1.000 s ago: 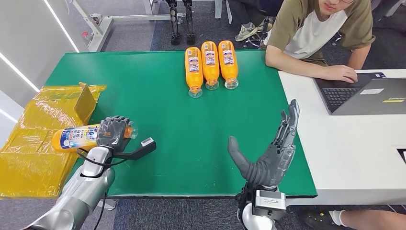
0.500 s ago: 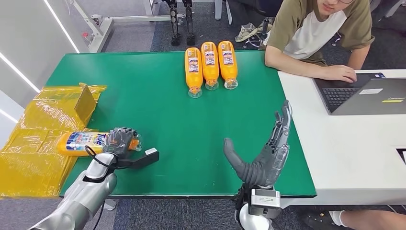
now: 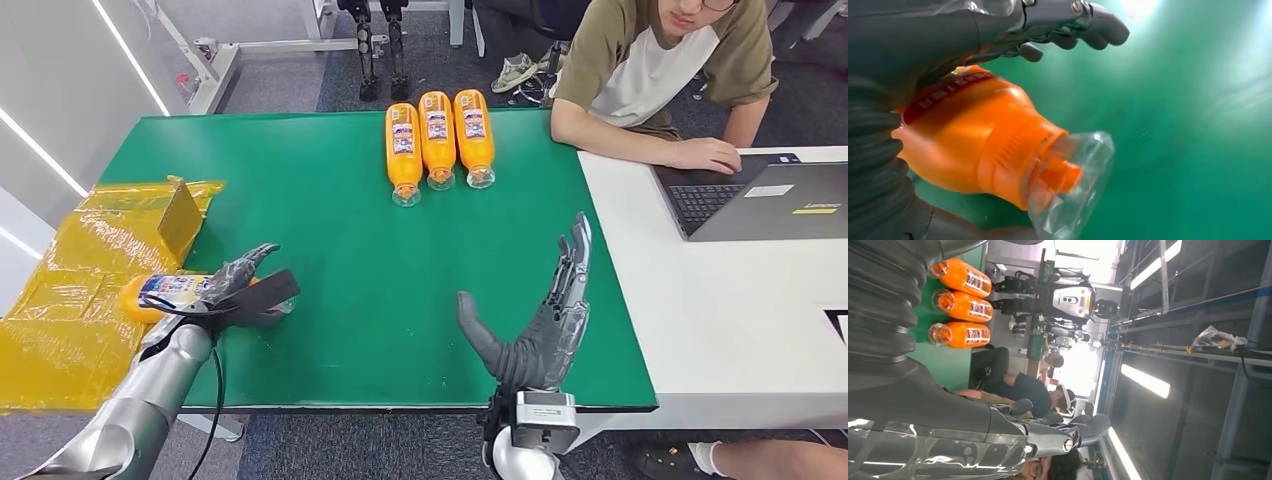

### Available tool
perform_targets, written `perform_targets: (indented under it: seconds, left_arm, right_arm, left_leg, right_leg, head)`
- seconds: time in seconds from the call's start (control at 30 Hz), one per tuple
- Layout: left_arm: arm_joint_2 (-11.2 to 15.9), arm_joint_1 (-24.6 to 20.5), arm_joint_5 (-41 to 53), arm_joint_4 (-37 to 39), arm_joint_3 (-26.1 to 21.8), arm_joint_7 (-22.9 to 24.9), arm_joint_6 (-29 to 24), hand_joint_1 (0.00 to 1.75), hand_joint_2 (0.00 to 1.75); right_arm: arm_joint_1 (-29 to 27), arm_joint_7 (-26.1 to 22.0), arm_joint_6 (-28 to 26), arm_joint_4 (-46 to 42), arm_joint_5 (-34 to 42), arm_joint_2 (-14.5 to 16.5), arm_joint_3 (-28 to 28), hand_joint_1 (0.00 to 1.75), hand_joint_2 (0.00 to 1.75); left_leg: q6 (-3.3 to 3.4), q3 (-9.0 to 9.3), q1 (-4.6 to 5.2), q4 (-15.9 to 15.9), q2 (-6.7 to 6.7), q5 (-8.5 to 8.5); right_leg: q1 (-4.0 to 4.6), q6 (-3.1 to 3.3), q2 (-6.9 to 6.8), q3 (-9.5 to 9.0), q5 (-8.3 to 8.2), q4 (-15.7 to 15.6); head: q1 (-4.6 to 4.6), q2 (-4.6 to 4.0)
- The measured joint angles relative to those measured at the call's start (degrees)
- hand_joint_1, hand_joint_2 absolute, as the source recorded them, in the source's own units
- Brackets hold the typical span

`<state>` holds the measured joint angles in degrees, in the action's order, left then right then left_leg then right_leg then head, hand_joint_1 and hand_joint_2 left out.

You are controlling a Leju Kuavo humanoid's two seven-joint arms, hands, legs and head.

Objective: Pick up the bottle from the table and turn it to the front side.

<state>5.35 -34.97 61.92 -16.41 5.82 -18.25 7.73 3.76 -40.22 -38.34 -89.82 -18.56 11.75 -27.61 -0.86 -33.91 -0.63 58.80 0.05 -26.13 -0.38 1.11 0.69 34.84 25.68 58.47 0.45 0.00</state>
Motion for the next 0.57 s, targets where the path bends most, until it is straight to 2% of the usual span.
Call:
perform_targets:
  seconds: [0.13, 0.37, 0.47, 0.57]
  left_arm:
    - [0.6, 0.0, -3.2, 0.0, -3.2, -6.1, 1.4, 0.0, 1.75]
    - [0.5, -0.6, -8.8, -2.6, -5.8, -17.2, -1.6, 0.0, 1.75]
    - [-0.4, -0.6, -17.8, -7.3, -5.4, -21.3, -2.3, 0.0, 1.75]
    - [-1.1, 0.0, -27.7, -13.6, -3.1, -21.9, -5.1, 0.0, 1.75]
  right_arm:
    - [0.0, 0.0, 0.0, 0.2, -0.2, 0.0, -0.1, 0.0, 1.75]
    - [-0.1, 0.8, 0.0, 0.2, -0.7, -0.1, -0.1, 0.0, 1.75]
    - [-0.1, 1.3, 0.0, 0.2, -0.3, -0.2, -0.1, 0.0, 1.75]
    - [0.0, 1.3, 0.0, 0.3, 0.0, -0.3, -0.3, 0.0, 1.75]
  left_leg:
    - [-0.12, 0.07, -0.02, 0.0, 0.01, 0.08]
    - [-0.23, -0.2, -0.03, 0.0, 0.0, 0.2]
    - [-0.23, -0.28, -0.02, 0.0, 0.01, 0.19]
    - [-0.24, -0.36, -0.02, 0.0, 0.0, 0.16]
  right_leg:
    - [0.01, 0.09, 0.03, 0.04, -0.04, 0.1]
    - [0.03, 0.23, 0.03, 0.38, -0.14, 0.1]
    - [0.03, 0.23, 0.04, 0.43, -0.14, 0.1]
    - [0.02, 0.23, 0.03, 0.48, -0.14, 0.1]
  head:
    - [-0.01, -0.01]
    - [0.0, -0.01]
    - [0.0, 0.0]
    - [-0.01, 0.0]
